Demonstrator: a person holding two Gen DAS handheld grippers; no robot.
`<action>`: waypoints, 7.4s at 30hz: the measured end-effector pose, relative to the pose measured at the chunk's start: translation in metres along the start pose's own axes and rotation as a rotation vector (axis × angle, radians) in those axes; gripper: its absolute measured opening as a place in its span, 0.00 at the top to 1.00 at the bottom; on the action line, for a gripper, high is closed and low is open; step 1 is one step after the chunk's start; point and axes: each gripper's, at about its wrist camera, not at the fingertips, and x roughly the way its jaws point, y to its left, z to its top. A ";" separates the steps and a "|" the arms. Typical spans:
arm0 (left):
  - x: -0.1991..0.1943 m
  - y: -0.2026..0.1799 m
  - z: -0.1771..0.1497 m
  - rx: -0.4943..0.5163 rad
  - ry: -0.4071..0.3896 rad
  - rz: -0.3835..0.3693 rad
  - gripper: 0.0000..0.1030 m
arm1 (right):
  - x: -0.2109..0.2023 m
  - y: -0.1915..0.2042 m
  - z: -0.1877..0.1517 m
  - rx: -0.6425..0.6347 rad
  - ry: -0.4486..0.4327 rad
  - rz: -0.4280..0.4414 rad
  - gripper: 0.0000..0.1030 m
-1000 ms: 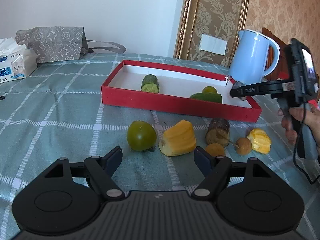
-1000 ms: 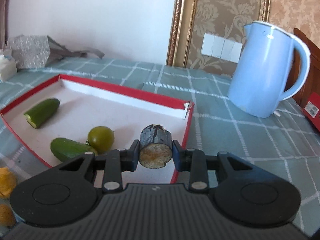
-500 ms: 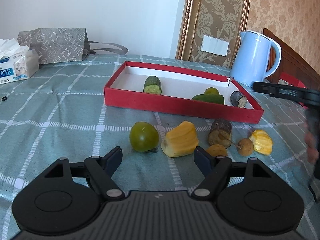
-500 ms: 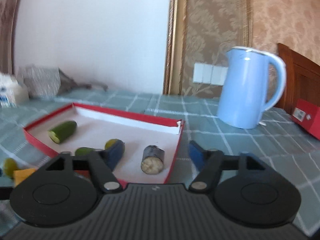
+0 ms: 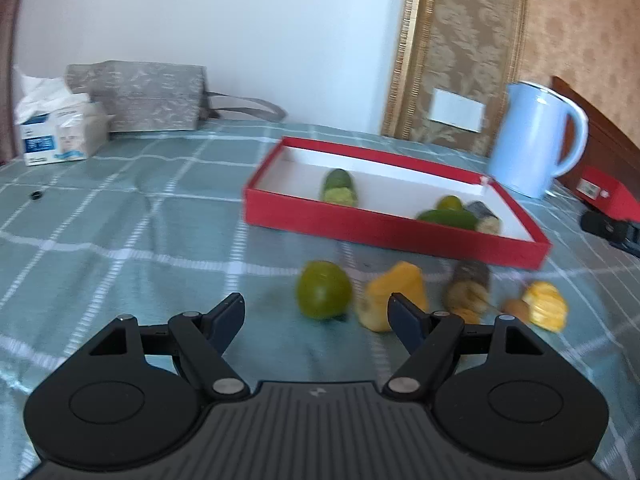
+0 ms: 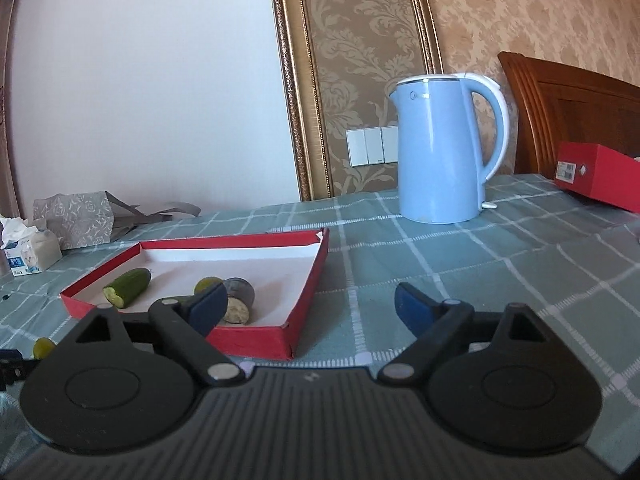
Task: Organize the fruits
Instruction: 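Carry the dark piece into the red tray and open the right gripper, then move the left gripper to the round green tomato, then close the left gripper around the green tomato, then grasp the yellow jackfruit piece with the right gripper while the left gripper holds the tomato, then carry the green tomato into the red tray and open the left gripper, then carry the yellow jackfruit piece into the red tray and open the right gripper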
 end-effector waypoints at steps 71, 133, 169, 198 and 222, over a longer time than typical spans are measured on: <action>0.018 -0.008 0.014 0.167 0.038 -0.038 0.63 | 0.008 0.033 -0.016 -0.159 0.134 0.050 0.10; 0.023 0.020 0.015 0.026 0.040 -0.012 0.68 | 0.024 0.027 -0.023 -0.148 0.300 0.173 0.59; 0.081 -0.051 0.089 0.109 -0.019 -0.067 0.68 | 0.024 0.034 -0.025 -0.189 0.307 0.143 0.59; 0.101 -0.066 0.088 0.158 -0.087 0.016 0.18 | 0.027 0.032 -0.026 -0.170 0.325 0.160 0.59; 0.025 0.009 0.029 0.022 -0.043 0.063 0.13 | 0.013 0.038 -0.008 -0.188 0.195 0.129 0.59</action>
